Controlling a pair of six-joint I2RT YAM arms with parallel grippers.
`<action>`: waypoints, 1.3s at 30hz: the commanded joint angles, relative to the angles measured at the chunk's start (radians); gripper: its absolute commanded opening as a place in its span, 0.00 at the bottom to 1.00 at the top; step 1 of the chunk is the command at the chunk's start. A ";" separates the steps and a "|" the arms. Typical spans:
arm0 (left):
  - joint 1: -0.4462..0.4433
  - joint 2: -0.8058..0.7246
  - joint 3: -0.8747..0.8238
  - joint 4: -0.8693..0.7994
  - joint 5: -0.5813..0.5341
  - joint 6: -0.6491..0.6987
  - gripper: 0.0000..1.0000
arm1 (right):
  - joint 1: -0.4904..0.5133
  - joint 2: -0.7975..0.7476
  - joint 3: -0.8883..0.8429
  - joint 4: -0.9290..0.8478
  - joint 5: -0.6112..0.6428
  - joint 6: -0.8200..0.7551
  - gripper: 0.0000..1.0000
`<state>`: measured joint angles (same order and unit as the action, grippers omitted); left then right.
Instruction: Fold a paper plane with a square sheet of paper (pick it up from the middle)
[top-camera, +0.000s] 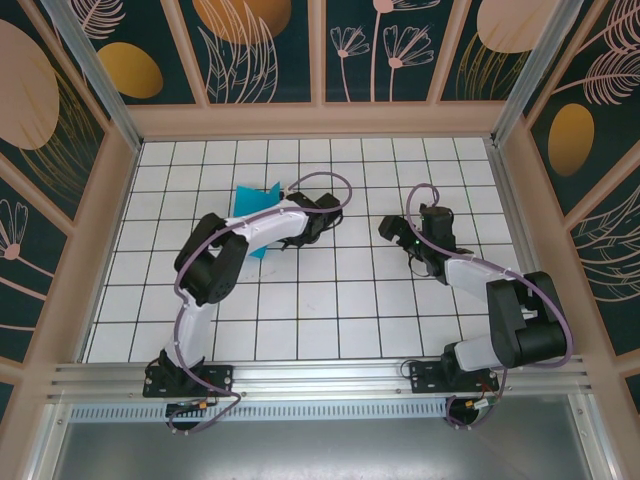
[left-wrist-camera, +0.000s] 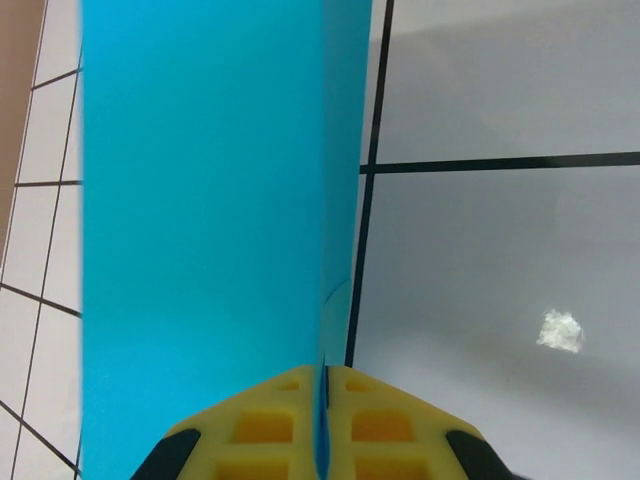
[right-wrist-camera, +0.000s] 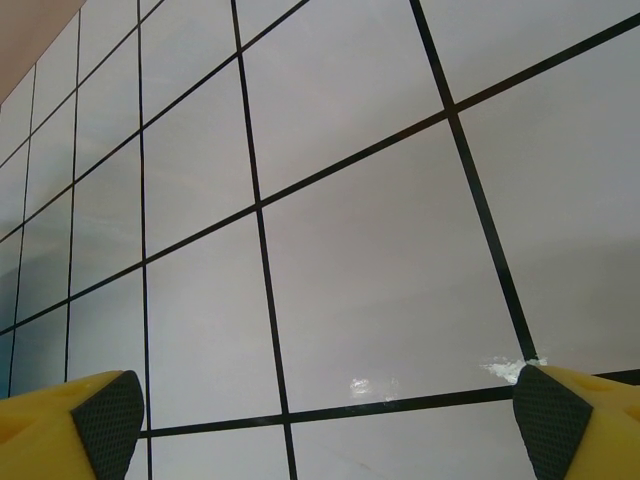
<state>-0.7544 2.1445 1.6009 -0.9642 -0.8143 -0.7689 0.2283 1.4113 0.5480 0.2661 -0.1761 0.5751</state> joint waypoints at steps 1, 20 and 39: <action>-0.020 0.040 0.047 -0.061 -0.043 -0.038 0.04 | -0.007 0.010 -0.007 0.026 0.015 0.025 0.97; -0.025 0.038 -0.036 0.222 0.231 0.014 0.27 | -0.044 -0.005 -0.013 0.015 0.005 0.053 0.97; 0.097 -0.591 -0.521 0.825 0.685 0.025 0.86 | 0.077 0.066 0.176 -0.059 -0.158 -0.023 0.90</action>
<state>-0.7189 1.6119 1.1687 -0.2539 -0.2035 -0.7078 0.2440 1.4425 0.6487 0.2291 -0.2897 0.5758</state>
